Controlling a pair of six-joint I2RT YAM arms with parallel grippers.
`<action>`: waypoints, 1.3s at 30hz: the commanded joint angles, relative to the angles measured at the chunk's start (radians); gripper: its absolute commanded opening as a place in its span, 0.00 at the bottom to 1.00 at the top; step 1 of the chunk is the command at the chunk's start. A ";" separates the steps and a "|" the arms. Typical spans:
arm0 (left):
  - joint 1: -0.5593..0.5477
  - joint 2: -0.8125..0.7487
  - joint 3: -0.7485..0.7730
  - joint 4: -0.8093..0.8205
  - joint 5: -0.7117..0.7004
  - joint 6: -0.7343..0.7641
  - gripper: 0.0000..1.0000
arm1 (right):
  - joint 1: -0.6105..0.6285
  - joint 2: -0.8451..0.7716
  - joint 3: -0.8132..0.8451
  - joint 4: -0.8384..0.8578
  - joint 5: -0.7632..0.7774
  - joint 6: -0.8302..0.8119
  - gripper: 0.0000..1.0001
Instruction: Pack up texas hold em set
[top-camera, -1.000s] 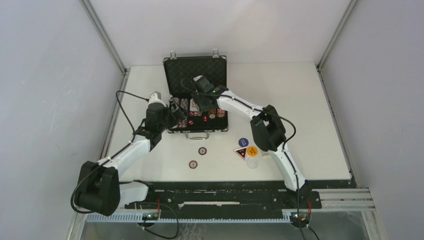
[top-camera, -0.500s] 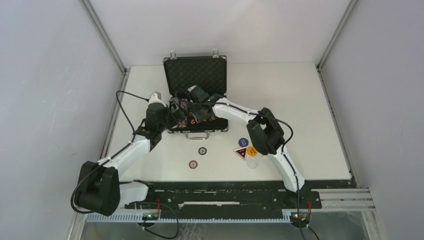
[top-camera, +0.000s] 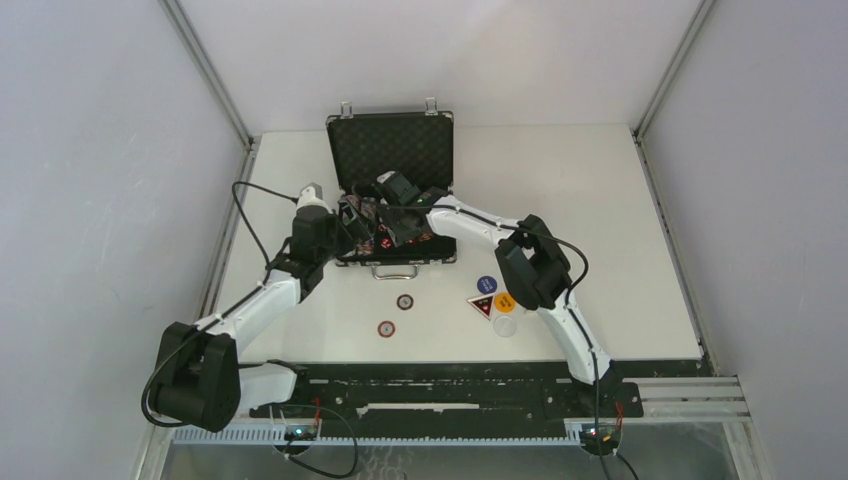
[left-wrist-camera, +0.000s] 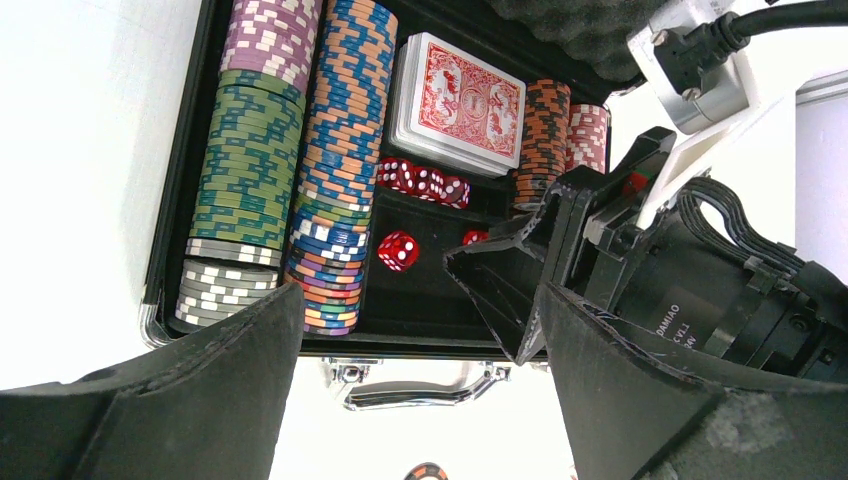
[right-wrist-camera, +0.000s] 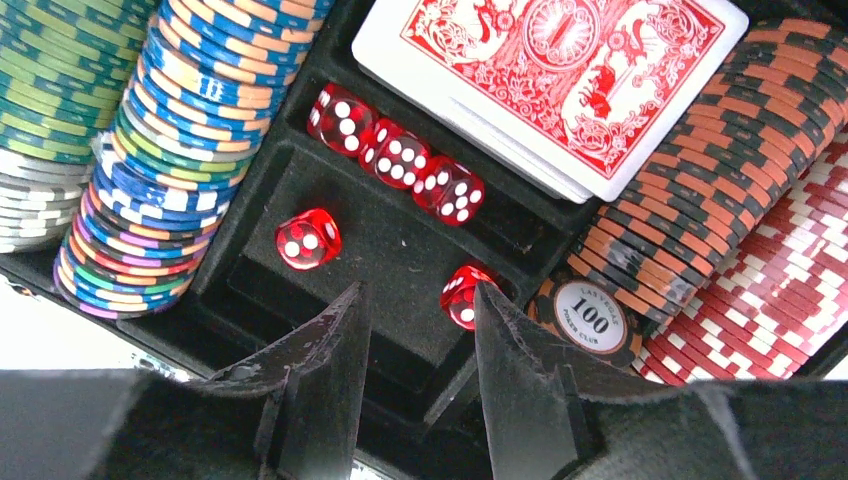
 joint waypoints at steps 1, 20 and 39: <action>0.003 -0.013 -0.008 0.021 0.009 0.013 0.91 | 0.008 -0.076 -0.042 -0.016 0.006 -0.003 0.50; 0.003 -0.009 -0.007 0.024 0.014 0.012 0.91 | -0.002 -0.064 -0.052 0.012 0.010 -0.011 0.49; 0.004 0.000 -0.003 0.018 0.011 0.016 0.91 | 0.001 0.001 0.008 -0.013 -0.028 -0.011 0.49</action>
